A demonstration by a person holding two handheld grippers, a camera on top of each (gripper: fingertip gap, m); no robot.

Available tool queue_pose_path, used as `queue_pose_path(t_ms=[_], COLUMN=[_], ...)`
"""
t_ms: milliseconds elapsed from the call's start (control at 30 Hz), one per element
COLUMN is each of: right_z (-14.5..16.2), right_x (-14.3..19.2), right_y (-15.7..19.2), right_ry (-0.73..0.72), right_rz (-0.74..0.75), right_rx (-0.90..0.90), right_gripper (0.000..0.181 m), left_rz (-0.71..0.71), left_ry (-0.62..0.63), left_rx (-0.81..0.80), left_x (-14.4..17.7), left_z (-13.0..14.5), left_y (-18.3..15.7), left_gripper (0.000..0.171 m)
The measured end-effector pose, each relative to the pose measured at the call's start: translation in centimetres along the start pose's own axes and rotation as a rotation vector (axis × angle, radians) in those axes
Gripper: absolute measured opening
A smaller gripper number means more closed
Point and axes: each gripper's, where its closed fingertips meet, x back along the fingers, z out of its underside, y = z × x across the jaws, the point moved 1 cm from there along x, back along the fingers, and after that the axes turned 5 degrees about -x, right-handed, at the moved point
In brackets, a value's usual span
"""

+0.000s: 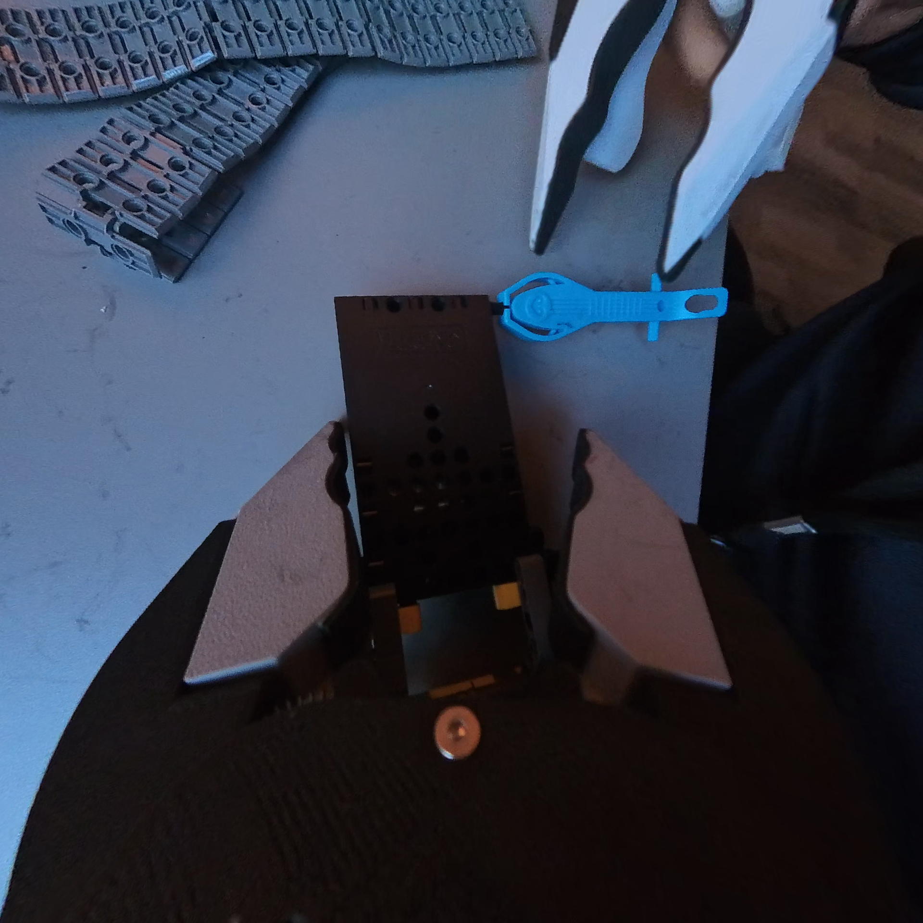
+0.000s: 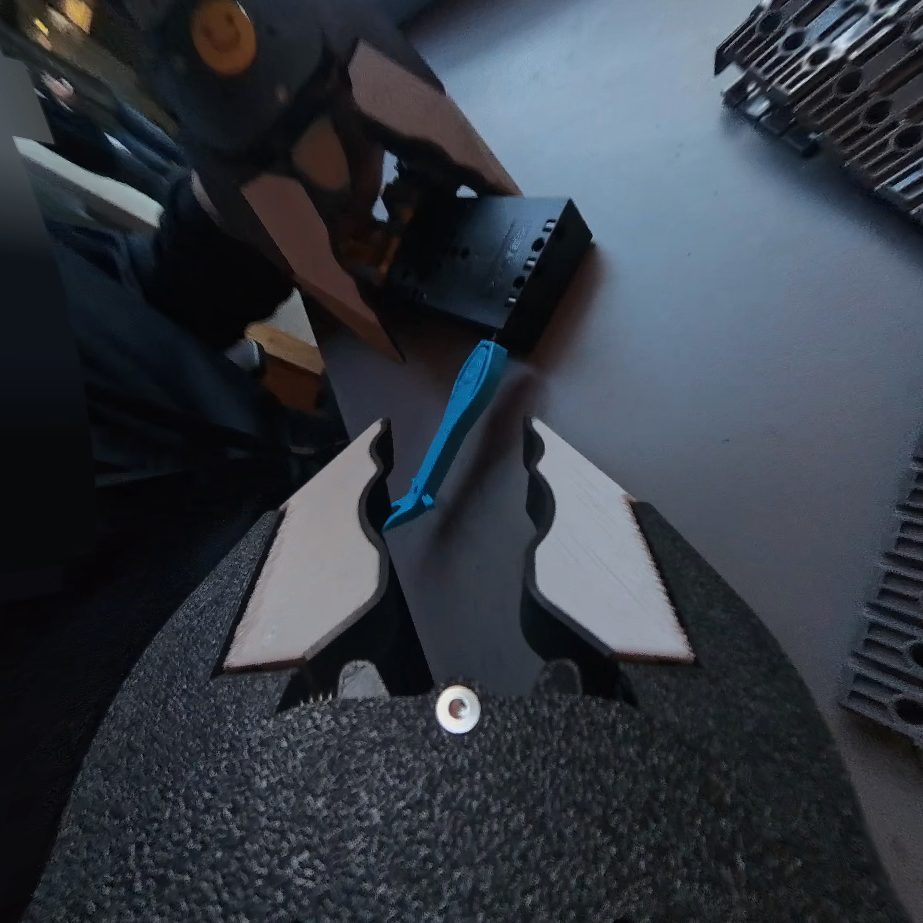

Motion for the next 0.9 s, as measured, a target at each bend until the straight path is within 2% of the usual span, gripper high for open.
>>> queue_pose_path(t_ms=[167, 233, 267, 433, 667, 767, 900], right_z=[0.4, 0.5, 0.5, 0.2, -0.6, -0.7, 0.0], right_x=[-1.9, -2.4, -2.6, -2.6, -2.1, -2.5, -3.4], right_y=[0.1, -0.3, -0.2, -0.4, 0.4, 0.0, -0.2], right_ry=[0.069, 0.071, 0.074, 0.03, 0.059, 0.057, 0.118], right_rz=[-0.104, -0.109, -0.13, -0.187, -0.39, -0.343, -0.173], right_rx=[-0.179, -0.218, -0.239, -0.326, -0.481, -0.469, -0.29], right_gripper=[0.042, 0.012, 0.007, 0.003, 0.004, 0.004, 0.005], left_rz=[0.007, 0.005, 0.005, 0.018, 0.023, 0.004, 0.001], left_ry=[-0.006, -0.005, -0.005, -0.013, -0.015, -0.015, -0.011], left_rx=[0.005, 0.004, 0.003, 0.003, 0.008, 0.014, 0.008], left_x=[0.0, 0.0, 0.0, 0.1, 0.1, 0.2, 0.1], left_z=[0.0, 0.0, 0.0, -0.1, -0.1, -0.1, 0.0], left_y=[0.0, 0.0, 0.0, 0.0, 0.1, 0.3, 0.0], left_gripper=[0.09, 0.09, 0.089, 0.088, 0.089, 0.089, 0.09])
